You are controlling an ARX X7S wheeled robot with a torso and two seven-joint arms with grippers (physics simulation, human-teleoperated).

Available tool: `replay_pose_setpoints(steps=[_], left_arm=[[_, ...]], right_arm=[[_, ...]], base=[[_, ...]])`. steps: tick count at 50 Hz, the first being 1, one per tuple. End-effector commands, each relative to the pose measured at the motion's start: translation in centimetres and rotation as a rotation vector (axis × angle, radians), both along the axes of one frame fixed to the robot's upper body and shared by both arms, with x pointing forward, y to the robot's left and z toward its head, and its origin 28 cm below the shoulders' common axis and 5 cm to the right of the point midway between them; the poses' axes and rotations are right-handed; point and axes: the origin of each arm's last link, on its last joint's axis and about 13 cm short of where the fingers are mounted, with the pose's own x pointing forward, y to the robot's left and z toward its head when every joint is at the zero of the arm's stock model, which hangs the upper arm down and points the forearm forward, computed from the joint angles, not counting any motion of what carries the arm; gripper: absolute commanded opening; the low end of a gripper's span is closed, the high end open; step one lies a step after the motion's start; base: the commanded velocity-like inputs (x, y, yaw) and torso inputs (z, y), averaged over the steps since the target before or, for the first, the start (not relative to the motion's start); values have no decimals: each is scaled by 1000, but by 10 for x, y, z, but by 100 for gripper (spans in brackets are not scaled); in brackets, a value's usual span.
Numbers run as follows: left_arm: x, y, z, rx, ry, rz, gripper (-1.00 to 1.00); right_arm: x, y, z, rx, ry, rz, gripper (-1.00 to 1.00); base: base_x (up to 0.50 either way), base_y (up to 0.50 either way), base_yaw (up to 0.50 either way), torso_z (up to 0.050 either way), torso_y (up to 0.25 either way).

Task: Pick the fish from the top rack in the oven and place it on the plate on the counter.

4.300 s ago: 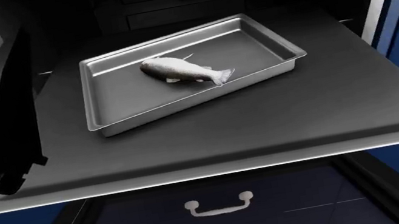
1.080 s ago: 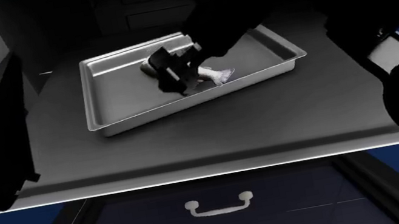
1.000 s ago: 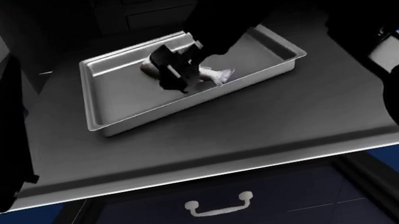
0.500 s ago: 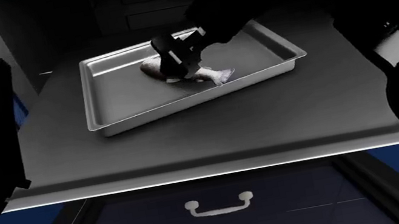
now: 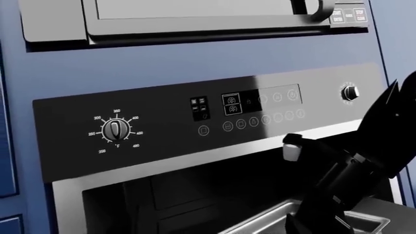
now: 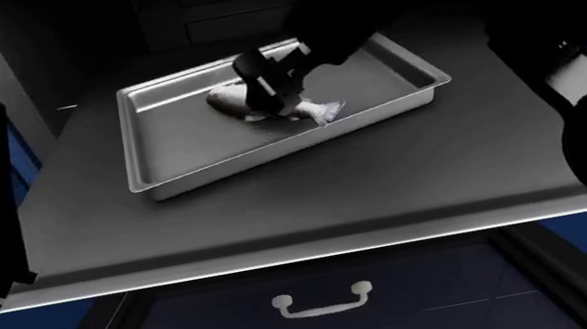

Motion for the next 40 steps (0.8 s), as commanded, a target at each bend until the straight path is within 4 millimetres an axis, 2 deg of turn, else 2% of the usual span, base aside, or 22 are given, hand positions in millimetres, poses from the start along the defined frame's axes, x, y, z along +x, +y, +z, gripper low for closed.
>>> replay_pose_setpoints(steps=[1, 40], left_arm=[[-1, 0, 0, -2, 4, 5, 100], [-2, 1, -2, 6, 10, 9, 100]], right_arm=[[4, -4, -6, -7, -9, -33, 100], [7, -2, -31, -23, 75, -19, 100]], base=[[0, 0, 0, 0, 0], [0, 0, 0, 0, 0]])
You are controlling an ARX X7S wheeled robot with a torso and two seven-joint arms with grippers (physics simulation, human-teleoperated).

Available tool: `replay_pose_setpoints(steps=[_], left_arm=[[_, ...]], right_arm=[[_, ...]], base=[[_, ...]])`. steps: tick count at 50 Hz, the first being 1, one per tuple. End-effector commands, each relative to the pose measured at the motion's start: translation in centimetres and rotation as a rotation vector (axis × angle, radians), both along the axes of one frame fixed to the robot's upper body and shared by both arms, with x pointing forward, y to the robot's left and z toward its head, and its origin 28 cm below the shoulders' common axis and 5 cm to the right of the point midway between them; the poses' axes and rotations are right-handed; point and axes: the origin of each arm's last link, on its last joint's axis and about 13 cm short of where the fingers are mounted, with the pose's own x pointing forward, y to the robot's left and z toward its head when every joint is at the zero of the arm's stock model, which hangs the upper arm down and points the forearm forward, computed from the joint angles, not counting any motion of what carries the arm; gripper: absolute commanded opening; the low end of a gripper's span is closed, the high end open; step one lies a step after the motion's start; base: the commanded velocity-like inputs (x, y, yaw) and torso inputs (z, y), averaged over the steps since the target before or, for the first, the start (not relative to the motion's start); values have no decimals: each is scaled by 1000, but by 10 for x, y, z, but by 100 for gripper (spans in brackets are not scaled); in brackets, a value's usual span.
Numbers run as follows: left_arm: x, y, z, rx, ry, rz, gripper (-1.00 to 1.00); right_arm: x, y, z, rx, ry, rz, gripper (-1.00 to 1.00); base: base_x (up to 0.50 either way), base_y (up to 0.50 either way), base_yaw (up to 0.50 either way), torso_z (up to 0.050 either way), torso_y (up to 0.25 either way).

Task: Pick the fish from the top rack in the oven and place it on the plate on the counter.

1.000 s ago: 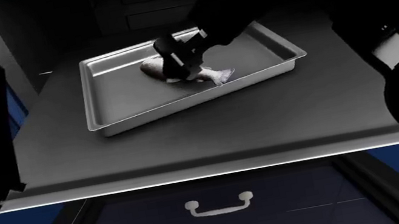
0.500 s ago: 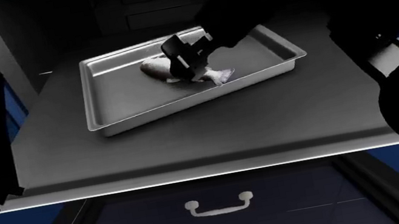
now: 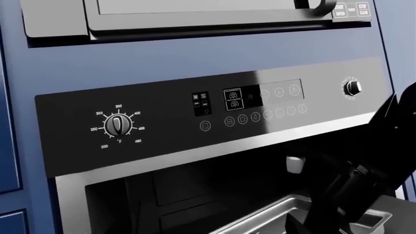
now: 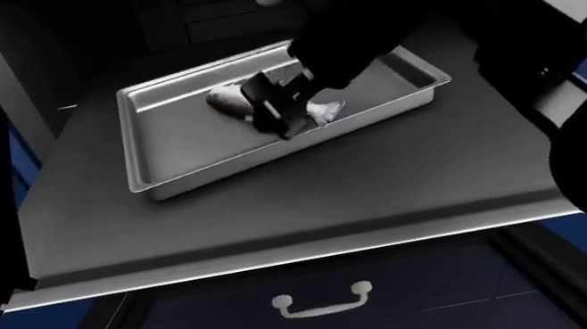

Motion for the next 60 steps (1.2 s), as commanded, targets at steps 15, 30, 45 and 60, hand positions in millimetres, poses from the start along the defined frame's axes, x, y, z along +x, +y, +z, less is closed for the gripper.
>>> replay_pose_setpoints(steps=[15, 30, 45, 60], left_arm=[[-2, 0, 1, -3, 4, 5, 100], [-2, 1, -1, -8, 4, 7, 100], [-4, 0, -1, -8, 11, 5, 100], [-3, -3, 1, -10, 5, -1, 100]], right_arm=[[3, -3, -17, -51, 39, -26, 100], [2, -1, -17, -45, 56, 1, -100], [4, -2, -19, -22, 41, -13, -100], [0, -7, 29, 6, -107, 34, -100]], base=[[0, 0, 0, 0, 0], [0, 0, 0, 0, 0], [0, 0, 0, -1, 0], [0, 0, 0, 0, 0]])
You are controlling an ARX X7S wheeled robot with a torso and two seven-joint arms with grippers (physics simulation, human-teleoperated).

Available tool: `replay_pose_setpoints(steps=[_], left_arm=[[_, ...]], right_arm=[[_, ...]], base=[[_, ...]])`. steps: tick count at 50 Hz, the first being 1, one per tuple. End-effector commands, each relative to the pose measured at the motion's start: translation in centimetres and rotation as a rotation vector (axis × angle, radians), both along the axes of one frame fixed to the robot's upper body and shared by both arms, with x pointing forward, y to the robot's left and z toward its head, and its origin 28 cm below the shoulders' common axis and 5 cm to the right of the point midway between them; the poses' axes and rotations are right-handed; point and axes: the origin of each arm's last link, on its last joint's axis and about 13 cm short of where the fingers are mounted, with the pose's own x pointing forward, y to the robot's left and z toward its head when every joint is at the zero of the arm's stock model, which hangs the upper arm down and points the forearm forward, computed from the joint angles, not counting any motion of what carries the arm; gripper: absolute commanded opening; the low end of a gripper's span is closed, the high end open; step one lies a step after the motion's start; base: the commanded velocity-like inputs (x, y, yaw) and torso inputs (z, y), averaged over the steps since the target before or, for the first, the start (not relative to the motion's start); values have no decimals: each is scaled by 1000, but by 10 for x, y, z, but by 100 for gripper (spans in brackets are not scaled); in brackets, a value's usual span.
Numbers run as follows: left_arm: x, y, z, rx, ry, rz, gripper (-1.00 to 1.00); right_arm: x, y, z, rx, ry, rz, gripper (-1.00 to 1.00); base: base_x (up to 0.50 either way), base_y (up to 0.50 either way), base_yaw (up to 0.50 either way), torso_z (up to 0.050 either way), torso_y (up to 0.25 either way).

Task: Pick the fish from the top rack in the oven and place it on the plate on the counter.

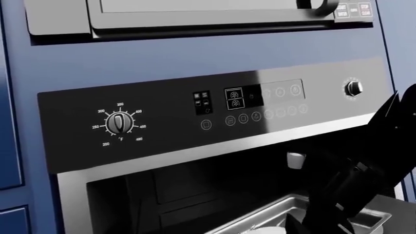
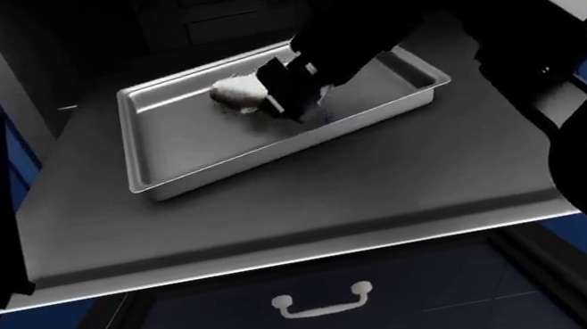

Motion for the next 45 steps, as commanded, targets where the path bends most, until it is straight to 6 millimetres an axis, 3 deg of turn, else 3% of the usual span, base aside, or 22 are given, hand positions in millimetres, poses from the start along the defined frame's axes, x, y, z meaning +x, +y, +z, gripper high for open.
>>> replay_pose_setpoints(steps=[1, 45], left_arm=[[0, -2, 1, 0, -3, -5, 100], [2, -4, 3, 10, -20, -20, 100]], right_arm=[[-3, -4, 29, -2, -91, 30, -100], [-17, -6, 92, 114, -252, 229, -100]], base=[[0, 0, 0, 0, 0], [0, 0, 0, 0, 0]])
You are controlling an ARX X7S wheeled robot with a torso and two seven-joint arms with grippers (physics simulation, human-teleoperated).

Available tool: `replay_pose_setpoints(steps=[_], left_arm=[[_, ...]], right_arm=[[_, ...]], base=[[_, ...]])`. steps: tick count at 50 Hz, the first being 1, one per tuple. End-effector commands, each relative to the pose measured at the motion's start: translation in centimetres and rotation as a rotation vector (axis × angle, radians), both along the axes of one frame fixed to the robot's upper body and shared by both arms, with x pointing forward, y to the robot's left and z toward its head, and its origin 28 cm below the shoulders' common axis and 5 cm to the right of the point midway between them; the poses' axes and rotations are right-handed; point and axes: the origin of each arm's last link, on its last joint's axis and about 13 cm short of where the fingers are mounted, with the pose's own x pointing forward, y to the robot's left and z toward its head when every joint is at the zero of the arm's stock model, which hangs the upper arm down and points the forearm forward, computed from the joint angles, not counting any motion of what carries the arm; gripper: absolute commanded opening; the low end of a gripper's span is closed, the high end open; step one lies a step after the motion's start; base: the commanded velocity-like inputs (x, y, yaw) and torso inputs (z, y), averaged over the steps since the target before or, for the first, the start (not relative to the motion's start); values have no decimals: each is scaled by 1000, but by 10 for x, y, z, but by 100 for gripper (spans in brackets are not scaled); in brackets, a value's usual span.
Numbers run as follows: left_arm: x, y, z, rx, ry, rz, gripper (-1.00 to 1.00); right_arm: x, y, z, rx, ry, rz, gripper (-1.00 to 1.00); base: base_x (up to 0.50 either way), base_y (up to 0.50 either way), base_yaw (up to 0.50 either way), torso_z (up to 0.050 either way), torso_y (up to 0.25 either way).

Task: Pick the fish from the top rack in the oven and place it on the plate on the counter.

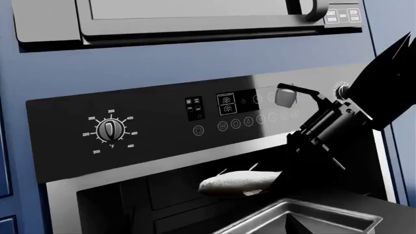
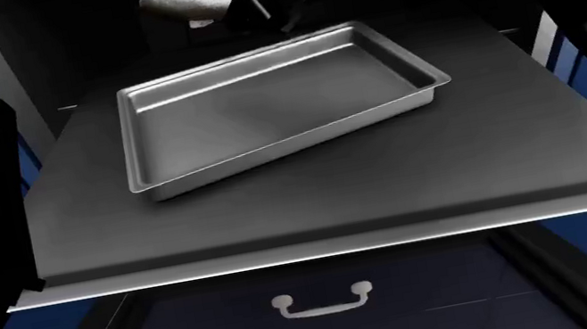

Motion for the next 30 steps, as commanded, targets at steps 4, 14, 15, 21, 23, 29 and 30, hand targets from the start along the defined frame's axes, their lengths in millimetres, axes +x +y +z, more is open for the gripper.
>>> replay_pose_setpoints(steps=[4, 14, 15, 21, 23, 29, 30], left_arm=[[0, 1, -1, 3, -6, 2, 100], [-2, -1, 2, 0, -9, 1, 100], [-2, -1, 2, 1, -8, 1, 100], [0, -1, 1, -1, -8, 0, 100], [1, -1, 1, 1, -8, 0, 100], [1, -1, -1, 2, -7, -2, 100], [1, -1, -1, 2, -7, -2, 100]], right_arm=[[-5, -1, 18, 38, -53, 54, -100], [-7, 2, 24, 35, -72, 98, -100], [-8, 2, 24, 37, -71, 97, -100], [-7, 3, 23, 34, -76, 102, -100], [-7, 4, 24, 36, -79, 104, -100], [-7, 4, 25, 44, -90, 109, -100], [-7, 4, 26, 63, -102, 101, -100]], base=[[-270, 0, 0, 0, 0], [-393, 17, 0, 0, 0], [-395, 19, 0, 0, 0], [-398, 22, 0, 0, 0], [-395, 21, 0, 0, 0], [-395, 18, 0, 0, 0], [-363, 19, 0, 0, 0]])
